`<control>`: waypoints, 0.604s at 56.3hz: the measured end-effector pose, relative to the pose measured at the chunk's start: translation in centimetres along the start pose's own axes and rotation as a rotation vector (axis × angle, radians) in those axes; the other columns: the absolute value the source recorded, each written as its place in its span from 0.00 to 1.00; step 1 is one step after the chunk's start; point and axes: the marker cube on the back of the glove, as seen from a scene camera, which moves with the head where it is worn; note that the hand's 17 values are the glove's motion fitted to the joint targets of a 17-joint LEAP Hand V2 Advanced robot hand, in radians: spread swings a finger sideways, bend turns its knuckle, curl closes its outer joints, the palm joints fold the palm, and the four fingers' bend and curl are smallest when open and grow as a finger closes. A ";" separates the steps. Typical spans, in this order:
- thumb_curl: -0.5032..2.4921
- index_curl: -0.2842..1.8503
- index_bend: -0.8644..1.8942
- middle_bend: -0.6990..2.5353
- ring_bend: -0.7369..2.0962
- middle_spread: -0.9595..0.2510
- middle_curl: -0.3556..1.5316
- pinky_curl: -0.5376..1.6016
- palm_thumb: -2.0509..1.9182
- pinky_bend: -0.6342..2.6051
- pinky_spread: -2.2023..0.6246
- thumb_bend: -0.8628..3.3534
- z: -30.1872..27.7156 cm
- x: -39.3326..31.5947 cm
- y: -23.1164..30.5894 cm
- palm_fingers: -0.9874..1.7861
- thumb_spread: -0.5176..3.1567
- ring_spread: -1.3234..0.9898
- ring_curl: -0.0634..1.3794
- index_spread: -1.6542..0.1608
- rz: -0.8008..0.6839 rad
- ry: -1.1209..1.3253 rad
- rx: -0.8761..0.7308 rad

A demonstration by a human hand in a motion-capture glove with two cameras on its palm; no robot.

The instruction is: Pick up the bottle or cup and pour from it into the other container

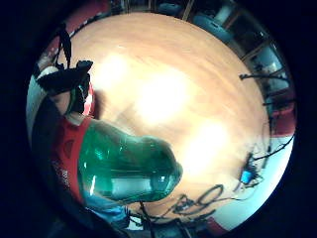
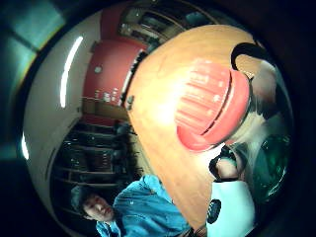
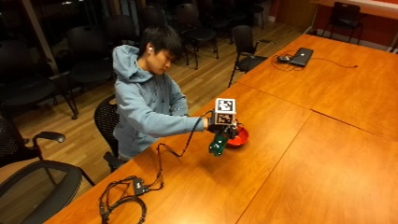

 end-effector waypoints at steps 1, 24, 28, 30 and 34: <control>0.40 0.34 0.37 0.29 0.41 0.76 0.45 0.42 0.78 0.34 0.73 0.20 -0.4 -0.1 -0.2 0.78 0.20 0.51 0.36 0.87 -0.003 0.033 -0.013; 0.40 0.34 0.38 0.29 0.40 0.76 0.46 0.42 0.78 0.34 0.72 0.20 8.2 -11.0 -4.6 0.78 0.20 0.51 0.36 0.87 -0.009 1.007 -0.368; 0.40 0.34 0.38 0.29 0.40 0.76 0.46 0.42 0.78 0.34 0.72 0.20 9.7 -12.3 -5.0 0.78 0.20 0.50 0.36 0.87 -0.011 1.053 -0.387; 0.40 0.34 0.38 0.29 0.40 0.76 0.46 0.42 0.78 0.34 0.72 0.20 10.0 -12.6 -5.2 0.78 0.20 0.50 0.36 0.86 -0.015 1.081 -0.399; 0.41 0.34 0.38 0.29 0.40 0.75 0.46 0.42 0.78 0.34 0.72 0.20 9.7 -12.3 -5.2 0.78 0.20 0.50 0.36 0.86 0.008 1.164 -0.425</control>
